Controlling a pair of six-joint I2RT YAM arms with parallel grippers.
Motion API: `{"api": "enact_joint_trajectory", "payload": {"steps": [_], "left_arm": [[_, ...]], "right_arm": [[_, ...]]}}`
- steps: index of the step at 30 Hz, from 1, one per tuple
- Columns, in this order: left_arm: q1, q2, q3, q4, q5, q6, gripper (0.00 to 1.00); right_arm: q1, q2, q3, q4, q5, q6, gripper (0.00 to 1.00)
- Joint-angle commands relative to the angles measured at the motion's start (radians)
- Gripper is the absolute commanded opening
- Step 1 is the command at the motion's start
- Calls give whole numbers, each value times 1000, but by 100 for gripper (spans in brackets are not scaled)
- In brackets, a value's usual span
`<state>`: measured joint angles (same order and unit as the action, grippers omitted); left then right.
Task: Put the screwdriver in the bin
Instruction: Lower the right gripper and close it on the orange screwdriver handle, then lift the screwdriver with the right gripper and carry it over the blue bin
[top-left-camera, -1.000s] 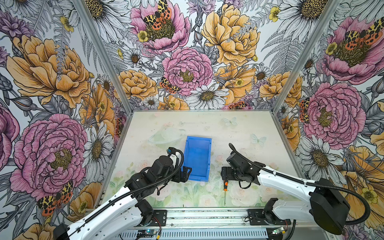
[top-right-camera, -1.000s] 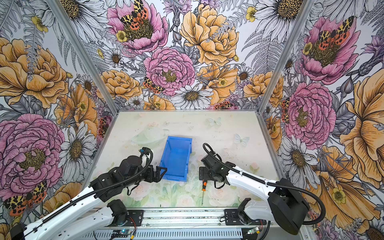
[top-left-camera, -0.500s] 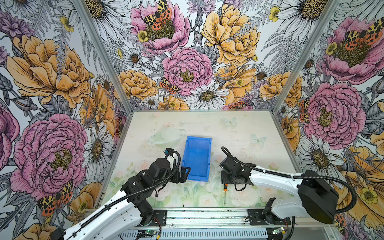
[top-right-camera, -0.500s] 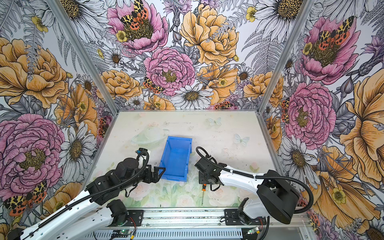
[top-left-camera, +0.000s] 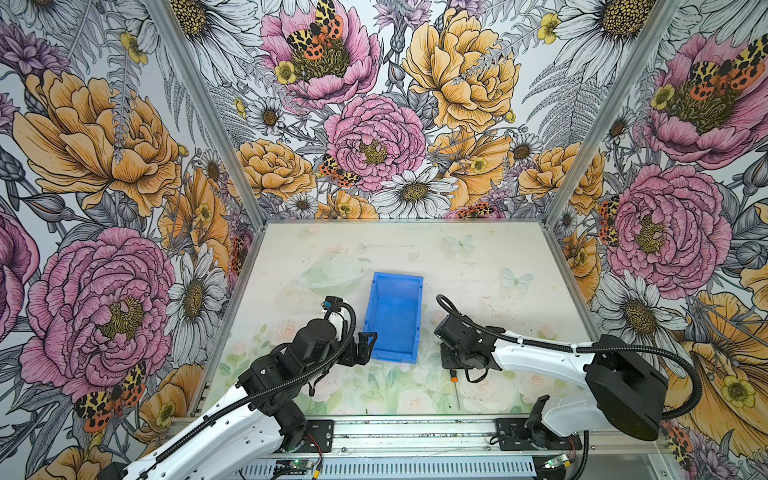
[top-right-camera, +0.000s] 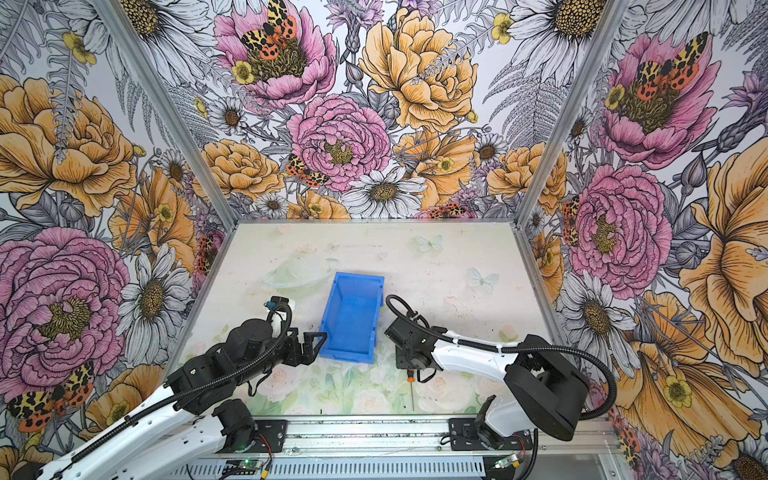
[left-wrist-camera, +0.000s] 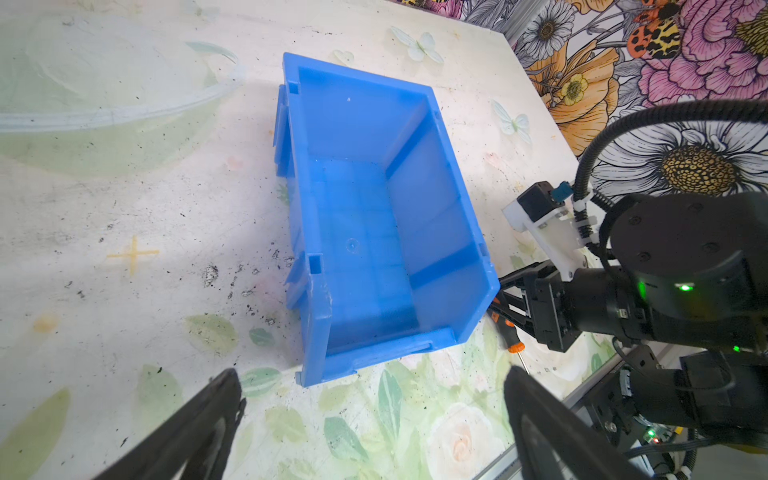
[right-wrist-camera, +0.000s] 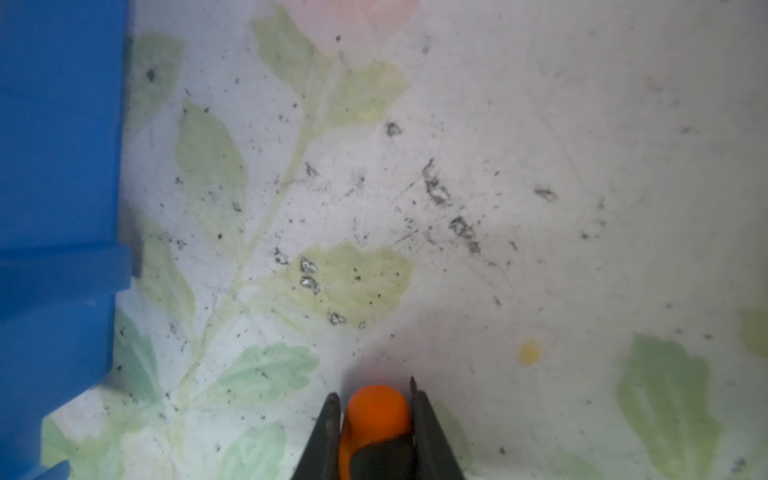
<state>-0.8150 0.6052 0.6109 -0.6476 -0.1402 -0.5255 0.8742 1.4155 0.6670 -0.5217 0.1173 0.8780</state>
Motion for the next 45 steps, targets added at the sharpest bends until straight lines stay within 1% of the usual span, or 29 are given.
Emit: {"api": "enact_joint_trajectory", "payload": {"steps": [1, 4, 8, 16, 20, 26, 32, 40, 45], "left_arm": [[-11, -12, -13, 2, -24, -2, 99], [-12, -14, -13, 1, -26, -1, 99], [-13, -15, -12, 2, -24, -2, 99], [-20, -37, -15, -4, -36, -7, 99], [-30, -59, -26, -5, -49, -15, 99], [-36, -68, -30, -4, -53, -17, 99], [-37, -73, -30, -6, -57, -17, 99], [-36, -90, -35, -11, -61, -31, 99], [-37, -113, -51, -12, -62, -50, 99]], "right_arm": [[12, 5, 9, 15, 2, 9, 11], [15, -20, 16, 14, 6, 13, 4], [22, -85, 44, 13, 21, 7, 1], [25, -216, 136, -27, 62, -11, 0], [25, -227, 211, -40, 75, -31, 0], [26, -170, 355, -41, 74, -52, 0], [29, -102, 456, -38, 87, -75, 0], [40, 53, 608, -34, 89, -109, 0], [46, 135, 673, -20, 88, -116, 0]]}}
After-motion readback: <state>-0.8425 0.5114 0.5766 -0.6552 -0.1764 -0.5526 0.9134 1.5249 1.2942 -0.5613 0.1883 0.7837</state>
